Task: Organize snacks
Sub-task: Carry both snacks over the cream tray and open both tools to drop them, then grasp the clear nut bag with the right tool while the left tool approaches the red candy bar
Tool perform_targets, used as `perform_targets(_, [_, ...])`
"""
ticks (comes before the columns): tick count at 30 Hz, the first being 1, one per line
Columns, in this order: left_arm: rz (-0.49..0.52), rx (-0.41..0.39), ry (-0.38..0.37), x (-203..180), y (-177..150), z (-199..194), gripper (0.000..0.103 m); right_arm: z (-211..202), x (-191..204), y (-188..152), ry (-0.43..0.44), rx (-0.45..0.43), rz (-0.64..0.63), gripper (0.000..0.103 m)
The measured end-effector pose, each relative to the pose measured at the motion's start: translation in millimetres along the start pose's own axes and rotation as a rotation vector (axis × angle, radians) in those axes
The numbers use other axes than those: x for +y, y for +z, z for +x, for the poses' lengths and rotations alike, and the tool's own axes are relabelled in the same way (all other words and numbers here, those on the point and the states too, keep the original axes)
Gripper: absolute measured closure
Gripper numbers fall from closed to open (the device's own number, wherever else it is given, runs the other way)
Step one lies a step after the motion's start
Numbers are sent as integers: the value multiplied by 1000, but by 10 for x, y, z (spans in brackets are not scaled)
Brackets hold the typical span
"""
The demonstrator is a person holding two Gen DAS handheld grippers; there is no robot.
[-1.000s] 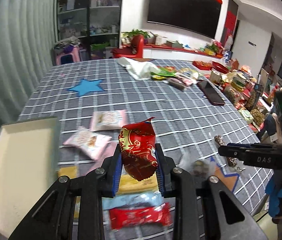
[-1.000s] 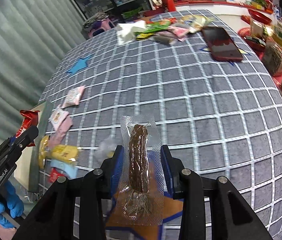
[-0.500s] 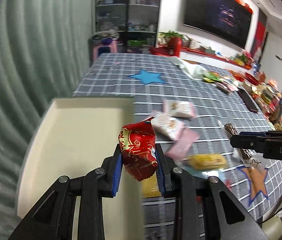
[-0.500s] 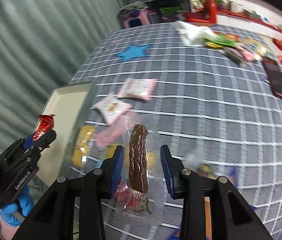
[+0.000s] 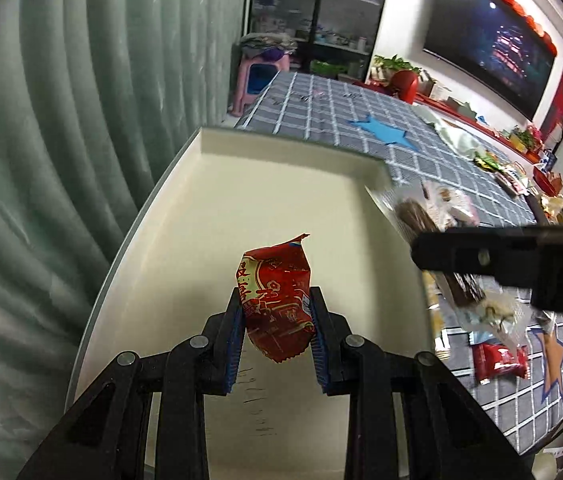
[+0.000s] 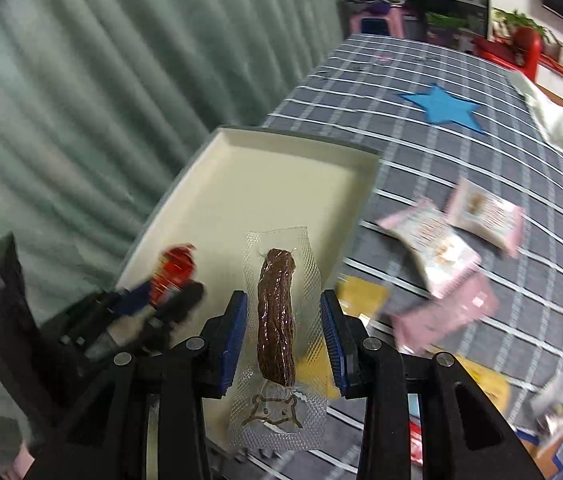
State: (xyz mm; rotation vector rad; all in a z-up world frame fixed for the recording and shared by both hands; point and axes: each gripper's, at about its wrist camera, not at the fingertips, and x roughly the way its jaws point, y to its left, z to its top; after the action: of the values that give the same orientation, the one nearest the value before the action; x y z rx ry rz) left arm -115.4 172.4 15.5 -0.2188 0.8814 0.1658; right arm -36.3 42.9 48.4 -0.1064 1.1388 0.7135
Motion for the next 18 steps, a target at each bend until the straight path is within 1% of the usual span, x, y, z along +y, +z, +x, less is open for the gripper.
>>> perform_targets(3, [-14, 17, 3, 61, -50, 70, 69, 146, 95, 104, 16, 17, -6, 64])
perform_targets(5, [-11, 23, 11, 69, -83, 110, 60, 241, 110, 159, 28, 30, 0, 64])
perform_targets(6, [-8, 23, 7, 70, -93, 121, 40, 286, 118, 180, 31, 38, 2, 64])
perform_targets(7, [-7, 16, 4, 60, -102, 128, 21, 333, 118, 193, 33, 50, 2, 59])
perform_targets(8, [-6, -3, 3, 57, -117, 109, 18, 361, 117, 197, 26, 60, 3, 58])
perform_targets(9, [0, -35, -4, 45, -137, 69, 18, 379, 102, 188, 13, 72, 7, 58])
perform_targets(10, [9, -49, -8, 18, -143, 52, 18, 389, 72, 181, 4, 80, 15, 50])
perform_targets(11, [24, -55, -9, -16, -140, 40, 18, 383, 18, 168, -6, 80, 29, 25])
perform_targets(12, [41, -58, -4, -57, -140, 23, 18, 337, -12, 150, -15, 68, 39, 14])
perform_targets(13, [53, -63, 0, -81, -143, 1, 18, 279, -70, 130, -31, 47, 50, 5])
perform_targets(16, [88, -77, -19, -190, -150, -76, 18, 100, -278, 58, -68, 20, 68, 5])
perform_targets(18, [128, -78, -45, -327, -159, -135, 18, -44, -456, -43, -98, 4, 91, 5])
